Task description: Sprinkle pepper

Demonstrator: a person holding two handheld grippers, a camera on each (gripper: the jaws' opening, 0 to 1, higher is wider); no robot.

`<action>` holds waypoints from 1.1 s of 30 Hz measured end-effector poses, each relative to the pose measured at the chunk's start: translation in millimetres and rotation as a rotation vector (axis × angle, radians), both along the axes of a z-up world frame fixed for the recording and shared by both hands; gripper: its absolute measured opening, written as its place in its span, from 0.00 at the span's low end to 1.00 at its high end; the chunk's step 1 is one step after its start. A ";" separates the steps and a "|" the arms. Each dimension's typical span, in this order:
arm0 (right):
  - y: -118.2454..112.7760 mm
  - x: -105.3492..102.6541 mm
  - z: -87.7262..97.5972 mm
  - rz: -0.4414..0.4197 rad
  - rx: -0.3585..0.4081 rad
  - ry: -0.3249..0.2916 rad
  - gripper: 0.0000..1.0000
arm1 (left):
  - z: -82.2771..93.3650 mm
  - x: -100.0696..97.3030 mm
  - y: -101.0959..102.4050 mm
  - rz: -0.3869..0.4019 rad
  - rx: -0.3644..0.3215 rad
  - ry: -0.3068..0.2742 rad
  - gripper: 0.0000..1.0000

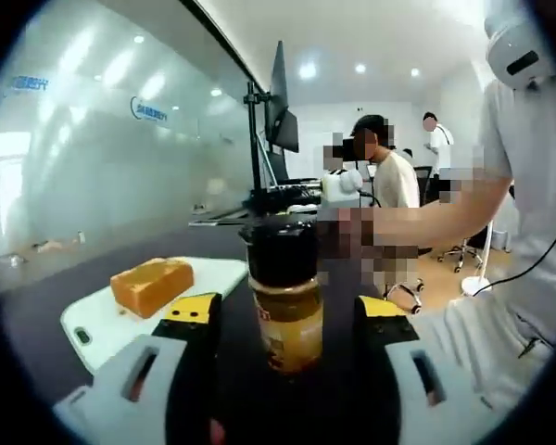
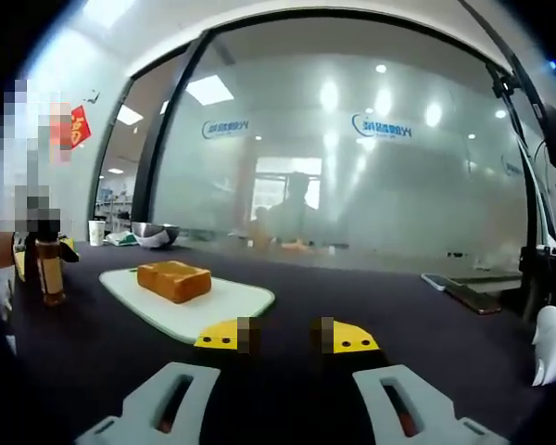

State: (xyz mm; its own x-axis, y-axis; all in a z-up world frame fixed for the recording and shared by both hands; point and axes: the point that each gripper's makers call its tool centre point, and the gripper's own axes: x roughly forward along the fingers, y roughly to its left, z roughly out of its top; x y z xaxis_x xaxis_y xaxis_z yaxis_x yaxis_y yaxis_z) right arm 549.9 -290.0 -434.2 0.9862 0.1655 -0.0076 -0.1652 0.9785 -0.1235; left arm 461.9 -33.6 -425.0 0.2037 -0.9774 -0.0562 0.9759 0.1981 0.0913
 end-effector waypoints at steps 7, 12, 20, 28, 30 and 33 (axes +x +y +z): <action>0.5 -0.7 1.4 0.006 0.016 -0.002 0.27 | 1.2 4.2 -2.0 -0.002 -0.012 0.009 0.39; 4.1 -1.5 1.8 0.014 0.005 0.001 0.27 | -2.9 1.3 -6.4 -0.030 0.006 0.001 0.26; 8.7 1.2 0.2 0.059 0.048 0.012 0.27 | -6.3 -4.0 -8.0 -0.078 0.009 0.000 0.20; 23.6 -2.8 3.9 0.140 0.063 0.008 0.27 | -6.1 -2.1 -7.3 -0.080 -0.006 -0.002 0.19; 25.2 -2.1 3.4 0.150 0.063 0.008 0.27 | -5.8 -2.1 -7.1 -0.080 -0.009 0.000 0.19; 42.9 -2.4 8.0 0.256 0.082 0.017 0.27 | -5.5 0.4 -7.4 -0.081 -0.015 0.021 0.19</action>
